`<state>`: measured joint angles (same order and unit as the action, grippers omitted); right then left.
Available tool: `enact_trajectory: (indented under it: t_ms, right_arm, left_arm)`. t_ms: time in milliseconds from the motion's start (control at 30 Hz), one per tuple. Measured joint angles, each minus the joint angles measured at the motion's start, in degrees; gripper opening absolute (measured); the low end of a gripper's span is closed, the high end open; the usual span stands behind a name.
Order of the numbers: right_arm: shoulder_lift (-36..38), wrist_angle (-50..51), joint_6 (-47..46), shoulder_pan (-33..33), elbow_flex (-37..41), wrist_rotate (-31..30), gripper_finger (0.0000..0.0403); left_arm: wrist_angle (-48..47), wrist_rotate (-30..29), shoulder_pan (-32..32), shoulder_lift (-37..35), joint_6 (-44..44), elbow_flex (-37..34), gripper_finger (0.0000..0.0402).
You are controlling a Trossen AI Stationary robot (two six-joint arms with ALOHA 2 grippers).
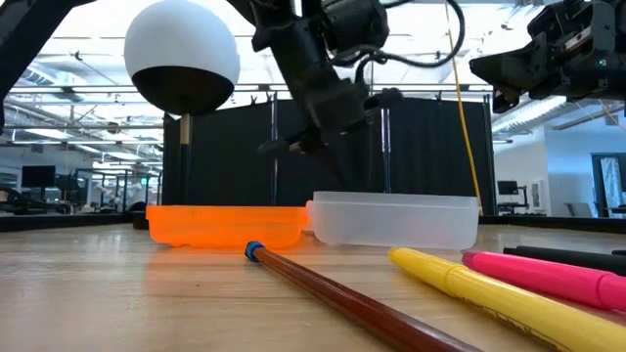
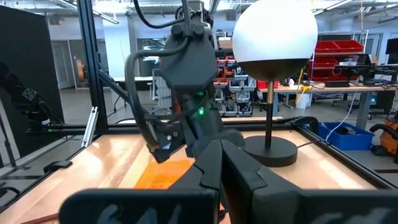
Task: Pick & place school supplies into a supply box
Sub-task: Put the right black pen into the orange supply box
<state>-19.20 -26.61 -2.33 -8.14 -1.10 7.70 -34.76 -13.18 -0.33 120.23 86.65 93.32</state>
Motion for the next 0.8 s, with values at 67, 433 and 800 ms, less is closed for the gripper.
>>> enact_trajectory:
  t_ms: [67, 433, 800]
  right_arm:
    - [0.0, 0.0, 0.0, 0.0, 0.0, 0.0, 0.0]
    - [0.0, 0.3, 0.2, 0.0, 0.0, 0.0, 0.0]
    - [0.0, 1.5, 0.3, 0.0, 0.0, 0.0, 0.0]
  left_arm:
    - [-0.8, -0.1, -0.2, -0.4, -0.8, 0.0, 0.0088]
    - [-7.7, -8.0, -10.2, -6.6, -4.8, -0.1, 0.0088]
    - [-14.8, -1.9, -22.3, -19.3, -40.8, -5.0, 0.0008]
